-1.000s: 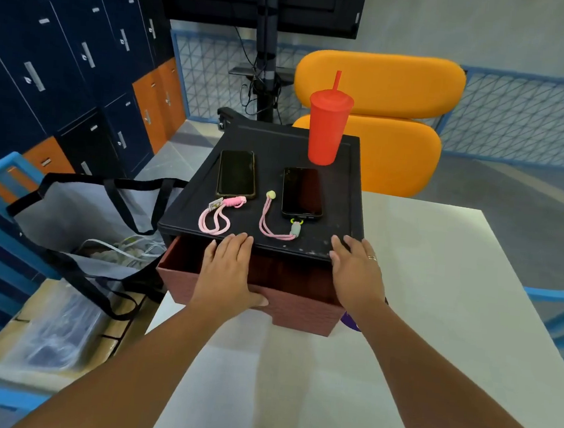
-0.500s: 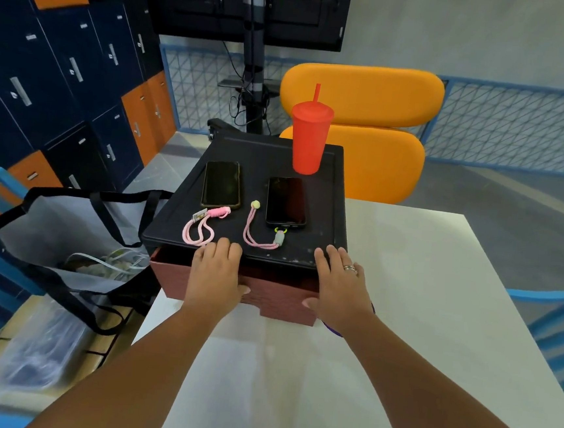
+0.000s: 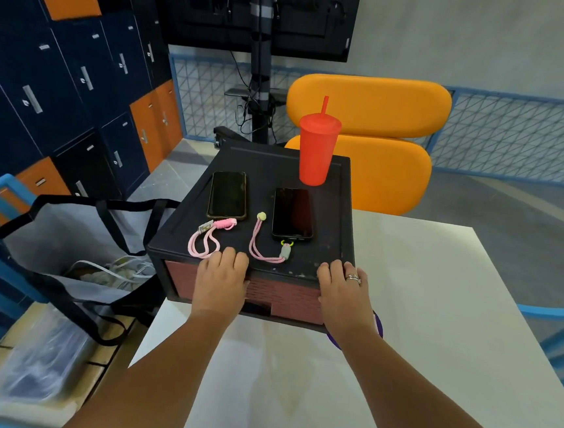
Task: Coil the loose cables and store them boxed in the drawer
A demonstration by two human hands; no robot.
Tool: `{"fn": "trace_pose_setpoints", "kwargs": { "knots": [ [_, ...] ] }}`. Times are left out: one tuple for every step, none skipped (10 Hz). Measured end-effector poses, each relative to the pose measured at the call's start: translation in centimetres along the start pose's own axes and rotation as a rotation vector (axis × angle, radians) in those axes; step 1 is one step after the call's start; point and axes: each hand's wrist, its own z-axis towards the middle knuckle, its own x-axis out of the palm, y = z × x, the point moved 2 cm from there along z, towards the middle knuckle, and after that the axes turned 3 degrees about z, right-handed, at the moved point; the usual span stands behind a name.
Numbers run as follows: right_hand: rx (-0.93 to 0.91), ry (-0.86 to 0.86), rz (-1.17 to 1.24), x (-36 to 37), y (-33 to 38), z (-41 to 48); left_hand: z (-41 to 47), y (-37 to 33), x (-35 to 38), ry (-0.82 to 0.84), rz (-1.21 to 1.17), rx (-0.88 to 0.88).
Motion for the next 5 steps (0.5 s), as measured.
{"fn": "trace_pose_setpoints", "kwargs": {
  "knots": [
    [-0.012, 0.002, -0.007, -0.1, -0.1, 0.2, 0.2, 0.1, 0.1, -0.003, 0.021, 0.019],
    [-0.006, 0.004, 0.005, -0.2, -0.2, 0.3, 0.5, 0.1, -0.2, 0.008, 0.002, 0.016],
    [-0.007, -0.006, 0.041, -0.2, -0.3, 0.1, 0.4, 0.2, -0.5, 0.035, -0.006, 0.036],
    [-0.001, 0.023, 0.091, -0.6, -0.7, -0.4, 0.1, 0.3, -1.1, 0.112, 0.015, 0.045],
    [-0.023, 0.134, 0.17, -0.8, -1.1, -1.2, -0.1, 0.2, -1.5, 0.194, 0.018, 0.08]
  ]
}}
